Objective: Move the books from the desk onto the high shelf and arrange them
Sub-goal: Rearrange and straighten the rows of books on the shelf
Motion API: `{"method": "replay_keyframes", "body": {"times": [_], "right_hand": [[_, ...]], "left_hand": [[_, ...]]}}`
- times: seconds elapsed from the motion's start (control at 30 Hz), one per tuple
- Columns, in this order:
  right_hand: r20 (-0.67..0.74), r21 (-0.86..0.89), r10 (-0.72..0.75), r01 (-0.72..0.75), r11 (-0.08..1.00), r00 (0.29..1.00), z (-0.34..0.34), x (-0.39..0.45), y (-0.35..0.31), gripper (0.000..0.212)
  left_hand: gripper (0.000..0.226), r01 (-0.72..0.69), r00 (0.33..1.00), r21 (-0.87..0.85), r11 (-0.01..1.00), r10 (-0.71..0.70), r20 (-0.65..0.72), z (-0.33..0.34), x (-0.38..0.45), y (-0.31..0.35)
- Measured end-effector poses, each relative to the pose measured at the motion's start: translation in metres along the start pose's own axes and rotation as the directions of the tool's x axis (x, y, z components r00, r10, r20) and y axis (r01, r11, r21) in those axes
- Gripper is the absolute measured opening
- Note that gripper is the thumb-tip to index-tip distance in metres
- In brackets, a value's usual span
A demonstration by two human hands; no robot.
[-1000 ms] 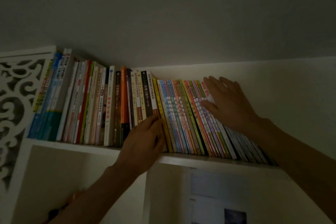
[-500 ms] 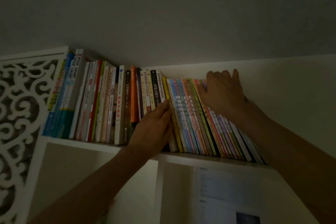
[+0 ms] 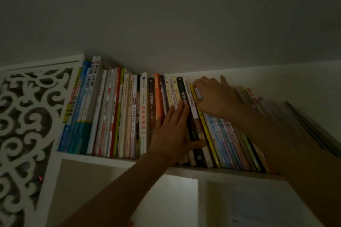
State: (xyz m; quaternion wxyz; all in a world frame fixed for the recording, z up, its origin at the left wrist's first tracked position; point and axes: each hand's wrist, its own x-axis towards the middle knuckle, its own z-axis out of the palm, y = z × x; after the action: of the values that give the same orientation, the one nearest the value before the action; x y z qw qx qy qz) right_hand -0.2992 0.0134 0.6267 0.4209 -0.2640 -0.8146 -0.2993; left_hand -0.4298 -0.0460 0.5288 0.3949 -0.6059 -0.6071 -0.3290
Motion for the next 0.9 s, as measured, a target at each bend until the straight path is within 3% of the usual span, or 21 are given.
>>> {"method": "replay_keyframes", "body": {"times": [0.07,0.13,0.2,0.27,0.37,0.5,0.7,0.9], "right_hand": [[-0.006,0.004,0.042,-0.042,0.999,0.999,-0.001,0.002,-0.008,0.042],[-0.042,0.130,0.074,-0.068,0.989,0.996,0.001,0.009,-0.019,0.051],[-0.033,0.231,0.080,-0.070,0.970,0.996,0.000,0.023,-0.033,0.058],[0.028,0.197,0.091,-0.094,0.976,0.995,-0.001,0.041,-0.046,0.065],[0.067,0.182,0.128,-0.139,0.973,0.989,-0.001,0.055,-0.062,0.062],[0.069,0.138,0.147,-0.155,0.978,0.987,-0.002,0.055,-0.062,0.054],[0.030,0.032,0.144,-0.144,0.989,0.989,0.004,0.047,-0.060,0.058],[0.141,-0.006,0.132,-0.133,0.991,0.981,-0.005,0.055,-0.059,0.061]], "left_hand": [[0.092,-0.104,0.995,0.035,0.994,0.104,0.010,-0.016,-0.002,-0.023],[0.078,-0.179,0.983,0.025,0.984,0.179,-0.029,-0.030,-0.003,-0.055],[0.068,-0.202,0.975,-0.021,0.979,0.199,-0.096,-0.039,-0.002,-0.084],[0.061,-0.217,0.966,-0.084,0.973,0.202,-0.161,-0.044,0.004,-0.102],[0.075,-0.182,0.967,-0.134,0.974,0.153,-0.202,-0.039,0.015,-0.116],[0.098,-0.126,0.985,-0.150,0.981,0.106,-0.134,-0.025,0.024,-0.117],[0.098,-0.146,0.981,-0.168,0.975,0.120,-0.153,-0.022,0.024,-0.118],[0.100,-0.158,0.978,-0.145,0.977,0.135,-0.159,-0.024,0.027,-0.120]]}}
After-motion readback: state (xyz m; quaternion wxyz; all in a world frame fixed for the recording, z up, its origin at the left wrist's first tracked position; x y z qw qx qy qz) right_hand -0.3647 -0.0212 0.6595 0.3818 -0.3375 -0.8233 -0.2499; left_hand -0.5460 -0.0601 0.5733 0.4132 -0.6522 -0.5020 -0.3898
